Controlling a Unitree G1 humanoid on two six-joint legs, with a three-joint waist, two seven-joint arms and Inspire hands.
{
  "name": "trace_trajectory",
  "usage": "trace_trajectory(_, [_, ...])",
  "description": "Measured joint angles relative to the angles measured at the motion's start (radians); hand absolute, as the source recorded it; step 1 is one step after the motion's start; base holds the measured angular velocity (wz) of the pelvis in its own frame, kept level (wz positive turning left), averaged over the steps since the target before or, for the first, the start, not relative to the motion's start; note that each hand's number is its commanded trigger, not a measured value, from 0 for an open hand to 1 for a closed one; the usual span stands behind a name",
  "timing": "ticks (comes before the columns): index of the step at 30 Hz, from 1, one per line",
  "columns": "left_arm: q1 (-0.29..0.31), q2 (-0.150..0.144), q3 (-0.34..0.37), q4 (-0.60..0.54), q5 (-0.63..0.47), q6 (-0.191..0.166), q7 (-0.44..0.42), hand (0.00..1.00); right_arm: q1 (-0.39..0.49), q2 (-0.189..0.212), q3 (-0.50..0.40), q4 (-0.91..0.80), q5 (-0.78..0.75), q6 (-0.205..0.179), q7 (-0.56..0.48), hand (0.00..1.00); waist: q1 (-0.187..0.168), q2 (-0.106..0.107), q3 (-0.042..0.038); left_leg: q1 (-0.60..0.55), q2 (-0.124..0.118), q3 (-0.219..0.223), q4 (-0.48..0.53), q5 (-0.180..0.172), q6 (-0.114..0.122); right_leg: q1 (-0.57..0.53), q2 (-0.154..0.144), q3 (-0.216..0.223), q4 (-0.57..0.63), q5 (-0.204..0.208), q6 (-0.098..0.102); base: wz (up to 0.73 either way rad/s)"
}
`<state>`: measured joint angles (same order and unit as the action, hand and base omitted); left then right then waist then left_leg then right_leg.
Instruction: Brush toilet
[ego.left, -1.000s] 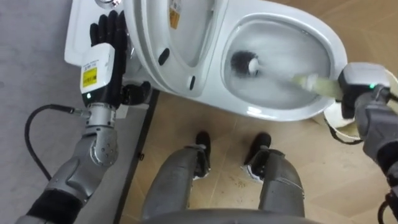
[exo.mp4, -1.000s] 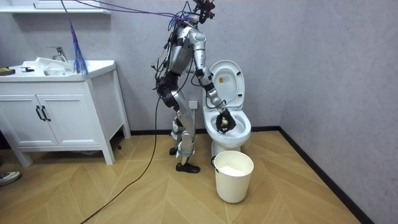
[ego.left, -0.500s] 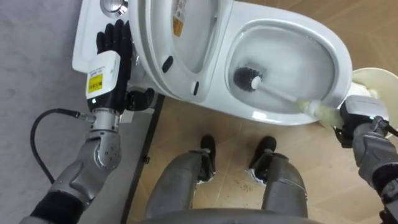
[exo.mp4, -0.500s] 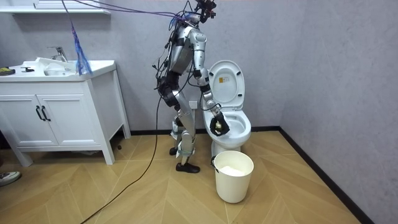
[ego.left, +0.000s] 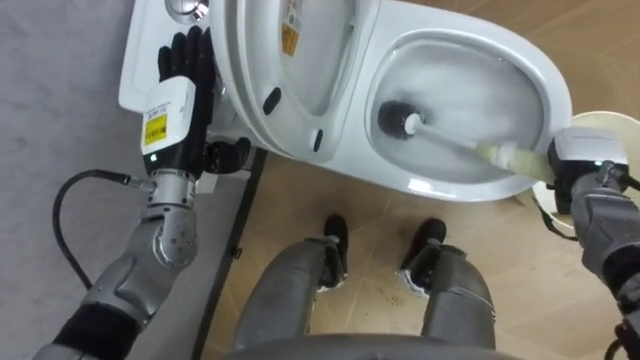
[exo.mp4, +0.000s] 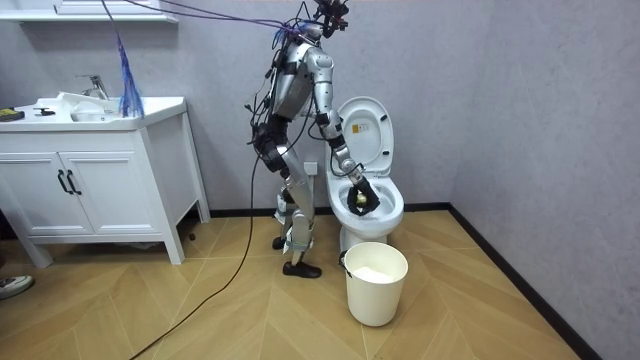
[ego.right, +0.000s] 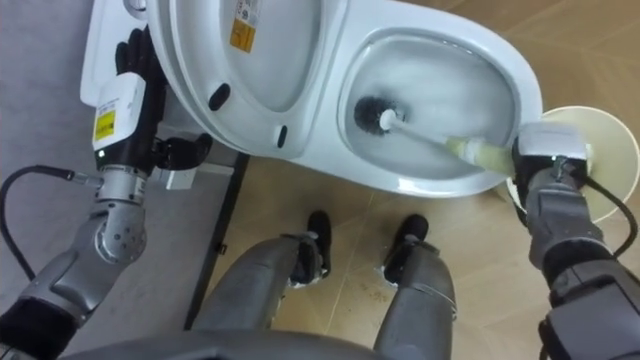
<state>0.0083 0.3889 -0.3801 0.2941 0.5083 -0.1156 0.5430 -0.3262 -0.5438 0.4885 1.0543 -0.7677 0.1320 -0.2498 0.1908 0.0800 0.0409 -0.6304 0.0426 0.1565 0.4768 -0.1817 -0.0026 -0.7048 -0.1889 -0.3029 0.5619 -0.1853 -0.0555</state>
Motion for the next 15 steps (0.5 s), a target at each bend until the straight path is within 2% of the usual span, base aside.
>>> trace_trajectory(4, [-0.013,0.0,0.007,-0.002,0.001,0.002,-0.001,0.0,-0.03,0.004,-0.037,0.032,0.065,-0.034,-0.04,1.0,-0.01,-0.018,0.0077,-0.006,-0.004,0.007,0.005,0.0,0.0,-0.017,-0.005,0.014,0.022,-0.003,0.0,-0.01])
trace_trajectory(6, [-0.008,0.003,0.027,-0.026,0.0,0.006,0.0,0.0,-0.095,-0.004,-0.088,0.077,0.106,-0.055,-0.065,1.0,-0.022,-0.035,0.0086,-0.026,-0.014,0.007,0.009,0.002,0.003,-0.052,-0.011,0.031,0.042,-0.005,0.001,-0.04])
trace_trajectory(9, [-0.008,0.015,0.035,-0.04,0.003,0.008,0.0,0.0,-0.142,-0.034,-0.117,0.095,0.109,-0.052,-0.076,1.0,-0.026,-0.056,0.0075,-0.039,-0.019,0.015,0.011,0.005,0.007,-0.076,-0.019,0.04,0.056,-0.004,-0.001,-0.02])
trace_trajectory(11, [-0.008,0.016,0.043,-0.038,0.012,0.009,-0.002,0.0,-0.167,-0.065,-0.117,0.105,0.069,-0.055,-0.078,1.0,-0.025,-0.066,0.0049,-0.038,-0.017,0.025,0.025,0.005,0.008,-0.076,-0.017,0.051,0.061,0.0,-0.001,-0.1])
trace_trajectory(12, [-0.008,0.016,0.045,-0.038,0.016,0.012,-0.006,0.0,-0.168,-0.073,-0.117,0.099,0.028,-0.054,-0.081,1.0,-0.022,-0.073,0.0071,-0.036,-0.015,0.026,0.026,0.005,0.008,-0.072,-0.017,0.049,0.059,0.002,-0.001,-0.07])
trace_trajectory(15, [-0.015,0.013,0.052,-0.036,0.033,0.019,-0.013,0.0,-0.164,-0.066,-0.109,0.064,-0.076,-0.042,-0.086,1.0,-0.013,-0.065,0.0034,-0.038,-0.002,0.029,0.025,0.005,0.009,-0.068,0.001,0.049,0.03,0.021,-0.004,-0.13])
